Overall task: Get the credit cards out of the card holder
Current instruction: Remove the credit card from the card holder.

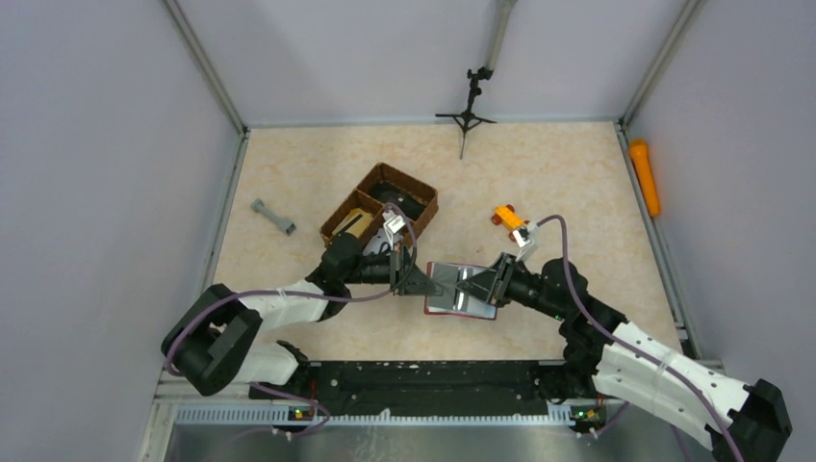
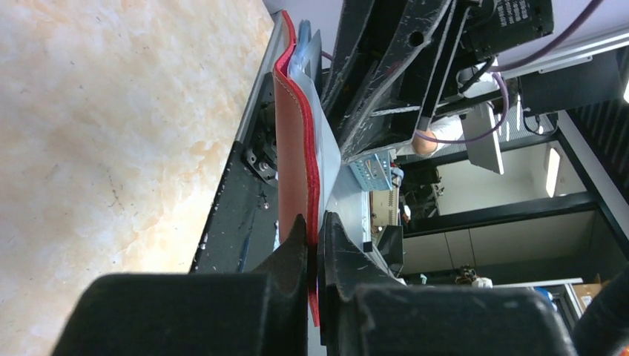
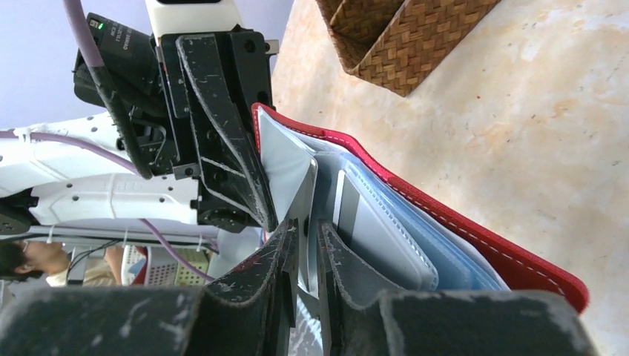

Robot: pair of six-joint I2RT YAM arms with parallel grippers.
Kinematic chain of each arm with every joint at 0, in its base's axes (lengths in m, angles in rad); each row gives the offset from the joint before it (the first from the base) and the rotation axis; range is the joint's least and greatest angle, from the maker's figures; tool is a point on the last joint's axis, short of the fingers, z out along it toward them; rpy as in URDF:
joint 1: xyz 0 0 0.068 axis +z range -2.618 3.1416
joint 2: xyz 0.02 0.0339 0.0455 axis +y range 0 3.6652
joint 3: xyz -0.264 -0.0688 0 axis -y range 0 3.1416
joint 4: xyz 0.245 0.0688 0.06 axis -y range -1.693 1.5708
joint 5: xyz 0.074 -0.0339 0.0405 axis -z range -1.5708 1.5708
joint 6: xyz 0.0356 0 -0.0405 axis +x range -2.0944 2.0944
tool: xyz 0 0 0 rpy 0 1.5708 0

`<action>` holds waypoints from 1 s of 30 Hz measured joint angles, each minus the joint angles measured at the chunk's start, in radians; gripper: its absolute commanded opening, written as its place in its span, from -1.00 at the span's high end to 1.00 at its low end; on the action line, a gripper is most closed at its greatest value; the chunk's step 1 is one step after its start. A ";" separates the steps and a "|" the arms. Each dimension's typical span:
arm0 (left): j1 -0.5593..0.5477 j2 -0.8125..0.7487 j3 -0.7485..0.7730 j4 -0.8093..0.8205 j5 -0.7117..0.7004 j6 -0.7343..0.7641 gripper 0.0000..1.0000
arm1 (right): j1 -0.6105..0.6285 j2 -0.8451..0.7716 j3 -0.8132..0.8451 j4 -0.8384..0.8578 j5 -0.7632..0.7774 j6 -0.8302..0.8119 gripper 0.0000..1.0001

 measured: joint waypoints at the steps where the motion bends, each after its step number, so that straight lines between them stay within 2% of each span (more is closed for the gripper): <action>1: 0.000 0.000 -0.001 0.013 0.004 -0.008 1.00 | 0.000 0.008 0.000 0.011 -0.008 0.004 0.68; 6: 0.004 0.014 -0.016 0.085 0.014 -0.050 1.00 | 0.000 0.045 0.000 0.060 -0.042 0.009 0.68; 8: 0.005 0.018 -0.017 0.099 0.017 -0.060 0.93 | -0.001 0.055 0.000 0.079 -0.056 0.015 0.68; 10: 0.006 0.020 -0.018 0.114 0.021 -0.067 0.78 | -0.003 0.065 0.000 0.101 -0.071 0.023 0.81; 11: 0.006 0.022 -0.018 0.124 0.023 -0.070 0.70 | -0.004 0.069 0.000 0.116 -0.080 0.027 0.99; 19: 0.010 0.024 -0.019 0.172 0.029 -0.076 0.58 | -0.006 0.069 -0.006 0.160 -0.106 0.065 1.00; 22: 0.010 0.024 -0.025 0.195 0.029 -0.082 0.65 | -0.006 0.049 -0.006 0.148 -0.100 0.066 1.00; 27: 0.021 0.025 -0.045 0.249 0.029 -0.112 0.94 | -0.006 0.035 -0.006 0.126 -0.097 0.065 1.00; 30: 0.024 0.032 -0.056 0.272 0.027 -0.129 1.00 | -0.006 0.032 -0.005 0.111 -0.098 0.058 1.00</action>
